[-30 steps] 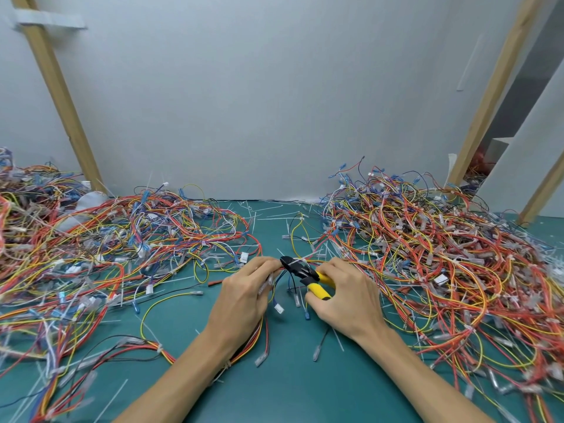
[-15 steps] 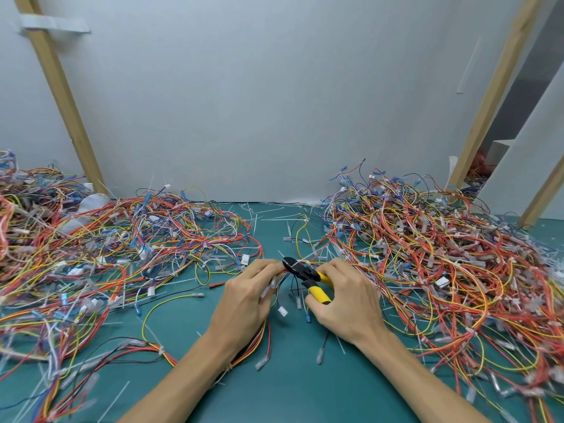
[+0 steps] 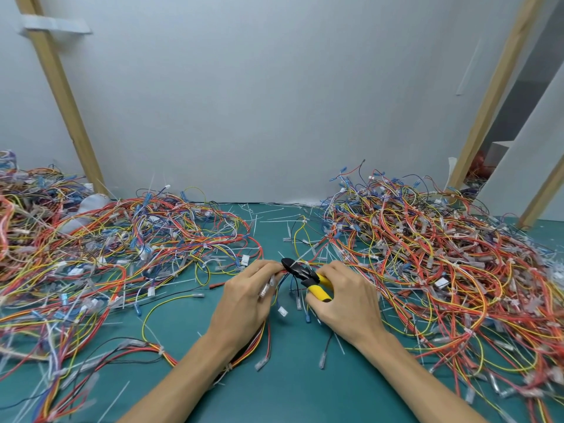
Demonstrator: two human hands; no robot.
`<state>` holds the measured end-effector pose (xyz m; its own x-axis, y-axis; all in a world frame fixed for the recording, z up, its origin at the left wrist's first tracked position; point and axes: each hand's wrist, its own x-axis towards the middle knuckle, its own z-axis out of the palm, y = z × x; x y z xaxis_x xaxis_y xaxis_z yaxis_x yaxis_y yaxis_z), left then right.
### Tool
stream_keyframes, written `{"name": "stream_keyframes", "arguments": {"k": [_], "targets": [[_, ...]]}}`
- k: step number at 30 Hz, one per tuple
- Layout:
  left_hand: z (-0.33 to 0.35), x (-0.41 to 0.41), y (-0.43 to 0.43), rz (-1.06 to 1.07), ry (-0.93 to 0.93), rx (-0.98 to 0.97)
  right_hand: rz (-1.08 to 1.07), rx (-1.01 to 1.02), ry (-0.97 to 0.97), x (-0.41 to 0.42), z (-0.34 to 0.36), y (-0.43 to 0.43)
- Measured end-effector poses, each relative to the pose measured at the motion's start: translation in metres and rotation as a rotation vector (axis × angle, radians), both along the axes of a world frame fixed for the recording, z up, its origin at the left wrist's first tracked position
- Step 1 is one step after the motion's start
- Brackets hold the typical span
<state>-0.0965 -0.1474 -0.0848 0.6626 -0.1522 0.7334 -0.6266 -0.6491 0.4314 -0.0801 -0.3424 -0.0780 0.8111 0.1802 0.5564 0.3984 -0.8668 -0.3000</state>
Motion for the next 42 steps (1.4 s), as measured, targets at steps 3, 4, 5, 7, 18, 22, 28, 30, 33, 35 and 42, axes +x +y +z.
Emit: {"name": "stream_keyframes", "arguments": {"k": [3,4,5,7,18,22,28,30,33,35,42], "targets": [[0.0000,0.0006,0.0002,0.002,0.016,-0.005,0.007,-0.010,0.031,0.0008,0.0000,-0.0003],[-0.0003,0.0008,0.0004,0.003,0.020,-0.005,0.009,-0.015,0.044,0.0008,0.0003,-0.0003],[-0.0006,0.0011,0.0005,0.004,0.021,-0.004,0.012,-0.019,0.055,0.0008,0.0008,-0.0003],[-0.0013,0.0014,0.0007,0.005,0.019,-0.003,0.014,-0.020,0.067,0.0009,0.0017,-0.0001],[-0.0005,0.0012,0.0005,0.011,0.022,0.000,0.001,-0.036,0.059,0.0006,0.0031,0.0003],[0.0004,0.0010,0.0004,-0.015,0.030,-0.013,-0.008,-0.035,0.051,-0.0001,0.0045,0.0007],[0.0002,0.0013,0.0010,-0.006,0.024,-0.008,-0.010,-0.038,0.050,0.0005,0.0033,0.0003],[0.0005,0.0014,0.0008,-0.007,0.028,-0.009,-0.012,-0.040,0.047,0.0010,0.0026,0.0007],[0.0005,0.0017,0.0006,-0.005,0.041,-0.009,-0.009,-0.045,0.040,0.0018,0.0021,0.0008],[0.0007,0.0015,0.0007,-0.004,0.050,-0.006,-0.007,-0.047,0.036,0.0020,0.0017,0.0007],[0.0048,-0.0019,-0.0016,0.033,0.125,-0.067,-0.020,-0.052,0.044,0.0026,0.0003,0.0001]]}}
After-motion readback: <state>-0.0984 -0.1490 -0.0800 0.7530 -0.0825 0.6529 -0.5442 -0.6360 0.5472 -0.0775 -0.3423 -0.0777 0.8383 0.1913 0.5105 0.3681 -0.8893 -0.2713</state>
